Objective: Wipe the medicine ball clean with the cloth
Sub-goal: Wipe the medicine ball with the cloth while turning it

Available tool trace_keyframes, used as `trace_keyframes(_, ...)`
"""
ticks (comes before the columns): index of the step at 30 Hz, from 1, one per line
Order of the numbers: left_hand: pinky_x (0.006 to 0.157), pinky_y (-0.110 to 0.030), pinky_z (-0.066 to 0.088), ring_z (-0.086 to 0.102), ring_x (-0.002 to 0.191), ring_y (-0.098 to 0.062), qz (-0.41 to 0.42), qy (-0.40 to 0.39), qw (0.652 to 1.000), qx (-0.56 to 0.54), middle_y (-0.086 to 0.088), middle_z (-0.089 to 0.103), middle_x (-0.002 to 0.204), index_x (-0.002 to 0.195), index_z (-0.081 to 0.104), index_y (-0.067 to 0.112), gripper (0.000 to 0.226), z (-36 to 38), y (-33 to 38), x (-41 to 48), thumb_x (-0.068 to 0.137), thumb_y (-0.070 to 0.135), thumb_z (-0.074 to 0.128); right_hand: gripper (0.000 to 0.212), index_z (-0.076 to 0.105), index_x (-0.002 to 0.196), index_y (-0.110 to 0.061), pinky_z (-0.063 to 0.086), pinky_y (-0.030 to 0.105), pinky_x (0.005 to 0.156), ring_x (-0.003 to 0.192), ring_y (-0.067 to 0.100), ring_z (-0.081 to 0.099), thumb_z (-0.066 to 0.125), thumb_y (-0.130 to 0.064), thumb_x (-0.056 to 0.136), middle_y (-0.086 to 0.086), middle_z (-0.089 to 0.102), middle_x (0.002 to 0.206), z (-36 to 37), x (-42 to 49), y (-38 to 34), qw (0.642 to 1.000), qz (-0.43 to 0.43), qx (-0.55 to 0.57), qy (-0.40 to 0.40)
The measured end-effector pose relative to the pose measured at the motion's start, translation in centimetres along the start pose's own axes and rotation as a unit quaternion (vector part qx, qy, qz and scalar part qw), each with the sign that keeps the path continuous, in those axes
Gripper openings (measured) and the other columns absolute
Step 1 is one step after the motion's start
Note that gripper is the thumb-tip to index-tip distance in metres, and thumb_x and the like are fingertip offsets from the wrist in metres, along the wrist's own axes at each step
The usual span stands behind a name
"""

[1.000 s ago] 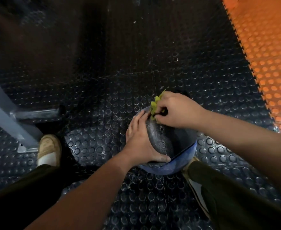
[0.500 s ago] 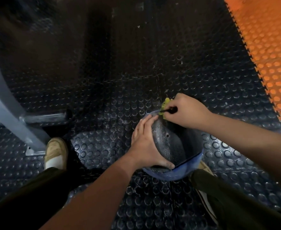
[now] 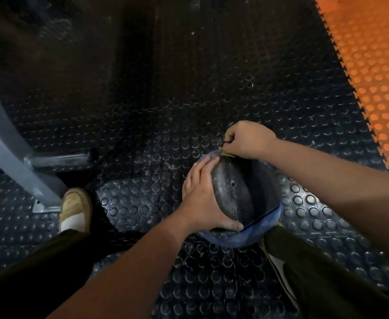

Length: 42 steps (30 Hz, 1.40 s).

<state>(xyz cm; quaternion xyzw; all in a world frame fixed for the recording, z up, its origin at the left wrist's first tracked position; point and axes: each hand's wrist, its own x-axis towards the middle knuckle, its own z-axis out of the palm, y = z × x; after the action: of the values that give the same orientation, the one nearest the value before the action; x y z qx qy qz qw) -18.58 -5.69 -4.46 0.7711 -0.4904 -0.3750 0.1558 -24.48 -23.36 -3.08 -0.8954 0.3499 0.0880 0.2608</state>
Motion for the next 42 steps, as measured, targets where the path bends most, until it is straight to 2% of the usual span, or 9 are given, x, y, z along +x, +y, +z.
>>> trace_keyframes(5, 0.121, -0.044, 0.007, -0.004, 0.142, -0.002, 0.004, -0.004, 1.0, -0.022, 0.029, -0.007, 0.148, 0.148, 0.0, 0.039, 0.141, -0.6, -0.3, 0.1, 0.044, 0.048, 0.094, 0.012, 0.066, 0.083, -0.02, 0.043, 0.028, 0.07, 0.079, 0.021, 0.055, 0.062, -0.031, 0.085, 0.002, 0.051, 0.094, 0.2, -2.2, 0.0, 0.998, -0.03, 0.013, 0.052)
trace_keyframes(10, 0.121, -0.042, 0.007, -0.006, 0.142, -0.001, 0.014, -0.007, 1.0, -0.004, 0.024, -0.007, 0.152, 0.15, 0.0, 0.033, 0.144, -0.7, -0.5, 0.4, 0.044, 0.05, 0.094, 0.007, 0.068, 0.072, -0.015, 0.039, 0.03, 0.053, 0.064, 0.029, 0.053, 0.071, -0.02, 0.07, -0.002, 0.041, 0.077, 1.6, -8.9, -0.9, 0.98, -0.148, 0.0, 0.131)
trace_keyframes(15, 0.121, -0.042, 0.002, -0.01, 0.143, -0.004, 0.009, -0.004, 1.0, 0.017, 0.022, -0.012, 0.152, 0.151, -0.005, 0.033, 0.143, -0.1, -0.2, 0.3, 0.047, 0.053, 0.091, 0.013, 0.074, 0.084, -0.017, 0.049, 0.036, 0.07, 0.081, 0.024, 0.057, 0.068, -0.026, 0.077, 0.004, 0.057, 0.089, 0.9, -7.0, 0.0, 0.987, -0.097, 0.037, 0.124)
trace_keyframes(19, 0.121, -0.044, 0.001, -0.011, 0.145, -0.008, 0.02, 0.003, 1.0, 0.023, 0.019, -0.012, 0.154, 0.151, -0.006, 0.035, 0.141, 0.1, -0.2, -0.2, 0.049, 0.055, 0.09, 0.022, 0.074, 0.099, -0.019, 0.042, 0.04, 0.093, 0.103, 0.033, 0.053, 0.062, -0.033, 0.086, 0.008, 0.056, 0.104, 1.5, -1.6, 1.2, 0.997, -0.029, 0.018, 0.075)
trace_keyframes(23, 0.121, -0.045, 0.003, -0.009, 0.144, -0.007, 0.014, 0.004, 1.0, 0.007, 0.022, -0.011, 0.152, 0.15, -0.003, 0.036, 0.14, 0.1, -0.3, -0.4, 0.047, 0.054, 0.091, 0.021, 0.073, 0.094, -0.018, 0.04, 0.027, 0.076, 0.086, 0.021, 0.058, 0.061, -0.034, 0.089, -0.005, 0.056, 0.077, 1.2, 1.2, 1.4, 0.998, 0.021, 0.059, -0.02)
trace_keyframes(25, 0.121, -0.045, 0.005, -0.005, 0.144, -0.006, 0.014, 0.008, 1.0, -0.004, 0.024, -0.008, 0.151, 0.149, 0.001, 0.037, 0.14, -0.1, -0.3, -0.1, 0.045, 0.053, 0.093, 0.022, 0.074, 0.095, -0.017, 0.038, 0.025, 0.063, 0.073, 0.017, 0.055, 0.062, -0.034, 0.088, -0.009, 0.055, 0.07, 1.2, 0.6, 1.6, 0.996, 0.022, 0.084, 0.008)
trace_keyframes(29, 0.121, -0.042, 0.006, -0.002, 0.142, -0.003, 0.02, 0.005, 1.0, -0.018, 0.02, -0.003, 0.152, 0.15, 0.005, 0.035, 0.139, -0.5, -0.3, 0.3, 0.044, 0.048, 0.095, 0.025, 0.073, 0.107, -0.021, 0.044, 0.028, 0.076, 0.087, 0.026, 0.059, 0.065, -0.032, 0.087, 0.004, 0.052, 0.097, 1.7, -3.9, 1.2, 0.99, -0.039, 0.059, 0.12)
trace_keyframes(34, 0.121, -0.039, 0.008, -0.001, 0.137, 0.002, 0.022, -0.013, 0.999, -0.024, 0.021, -0.003, 0.15, 0.15, 0.005, 0.032, 0.138, -1.6, -0.6, 1.1, 0.046, 0.041, 0.095, 0.026, 0.076, 0.097, -0.018, 0.046, 0.035, 0.06, 0.07, 0.029, 0.052, 0.065, -0.03, 0.078, 0.008, 0.051, 0.084, 3.3, -10.1, 0.1, 0.969, -0.161, 0.02, 0.186)
trace_keyframes(42, 0.121, -0.042, -0.005, -0.022, 0.142, -0.005, 0.045, 0.014, 0.996, 0.072, 0.018, -0.022, 0.154, 0.151, -0.015, 0.029, 0.142, 0.3, 0.1, 0.2, 0.054, 0.064, 0.083, 0.03, 0.069, 0.115, -0.028, 0.046, 0.03, 0.085, 0.097, 0.019, 0.057, 0.064, -0.037, 0.087, 0.005, 0.057, 0.108, 1.5, -6.6, 0.9, 0.976, -0.062, 0.053, 0.2)
